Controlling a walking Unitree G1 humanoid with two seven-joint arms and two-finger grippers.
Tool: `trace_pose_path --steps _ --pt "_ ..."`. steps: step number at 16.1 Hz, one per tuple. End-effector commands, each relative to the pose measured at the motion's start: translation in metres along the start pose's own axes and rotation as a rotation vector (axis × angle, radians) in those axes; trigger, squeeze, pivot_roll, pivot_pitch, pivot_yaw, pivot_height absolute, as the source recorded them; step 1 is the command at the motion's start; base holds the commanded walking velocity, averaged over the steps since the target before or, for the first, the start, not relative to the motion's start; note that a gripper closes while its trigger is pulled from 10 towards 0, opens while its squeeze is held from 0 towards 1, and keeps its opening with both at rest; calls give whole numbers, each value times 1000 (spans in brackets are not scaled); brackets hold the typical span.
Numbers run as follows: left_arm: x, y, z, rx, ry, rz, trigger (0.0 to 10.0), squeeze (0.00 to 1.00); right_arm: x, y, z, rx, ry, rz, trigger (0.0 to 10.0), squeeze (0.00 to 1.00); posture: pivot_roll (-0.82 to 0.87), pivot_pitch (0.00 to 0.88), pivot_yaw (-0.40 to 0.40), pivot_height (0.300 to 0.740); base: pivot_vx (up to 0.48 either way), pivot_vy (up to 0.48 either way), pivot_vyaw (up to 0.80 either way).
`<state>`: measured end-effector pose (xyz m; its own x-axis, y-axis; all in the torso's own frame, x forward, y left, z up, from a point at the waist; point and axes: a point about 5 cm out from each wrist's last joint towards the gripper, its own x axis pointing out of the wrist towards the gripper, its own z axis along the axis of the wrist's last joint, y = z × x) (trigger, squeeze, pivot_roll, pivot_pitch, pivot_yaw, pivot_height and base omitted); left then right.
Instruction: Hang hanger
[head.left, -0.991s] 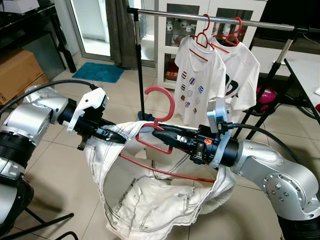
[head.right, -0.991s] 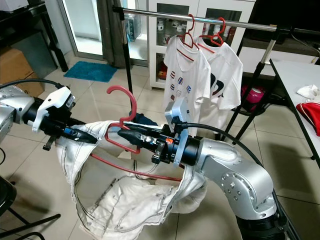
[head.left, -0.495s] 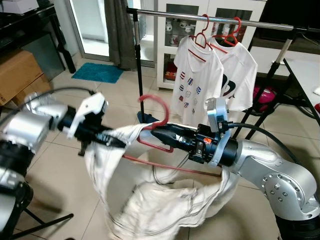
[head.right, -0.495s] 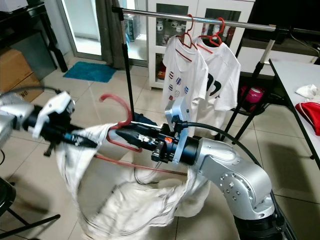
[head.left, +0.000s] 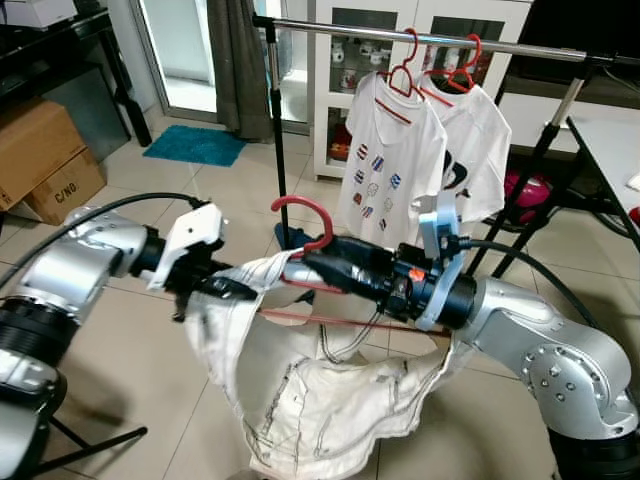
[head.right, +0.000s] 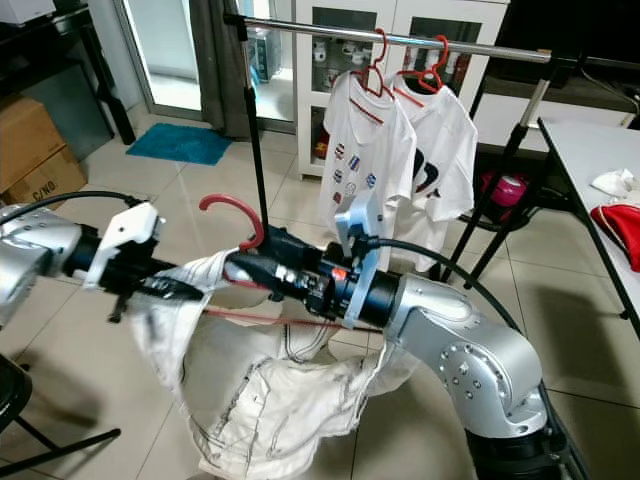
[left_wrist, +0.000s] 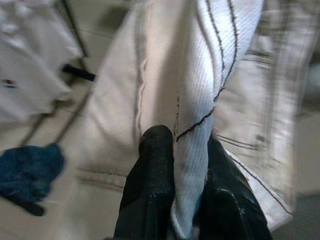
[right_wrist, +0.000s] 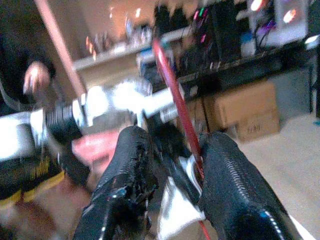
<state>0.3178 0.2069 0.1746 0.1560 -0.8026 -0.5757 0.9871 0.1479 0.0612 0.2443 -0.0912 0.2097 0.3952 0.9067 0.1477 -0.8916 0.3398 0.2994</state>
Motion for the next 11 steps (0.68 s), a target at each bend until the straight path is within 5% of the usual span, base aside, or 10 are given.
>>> trace_pose_path --steps 1,3,6,7,11 --pt "-13 7 -11 -39 53 110 0 0 -9 -3 18 -43 -97 -46 10000 1000 -54 0 22 740 0 0 0" --pt "-13 8 -10 -36 49 123 0 0 -10 -5 18 -56 -97 -71 10000 1000 -54 0 22 740 0 0 0" --pt "-14 13 -8 -41 32 168 0 0 -5 -15 6 -435 136 -189 10000 1000 -58 0 27 740 0 0 0" --pt "-14 13 -7 -44 28 176 0 0 -4 -14 7 -469 136 -187 10000 1000 -58 0 27 740 0 0 0" --pt "-14 16 -7 -56 7 206 0 0 1 -9 24 -451 -110 -212 10000 1000 -56 0 27 740 0 0 0"
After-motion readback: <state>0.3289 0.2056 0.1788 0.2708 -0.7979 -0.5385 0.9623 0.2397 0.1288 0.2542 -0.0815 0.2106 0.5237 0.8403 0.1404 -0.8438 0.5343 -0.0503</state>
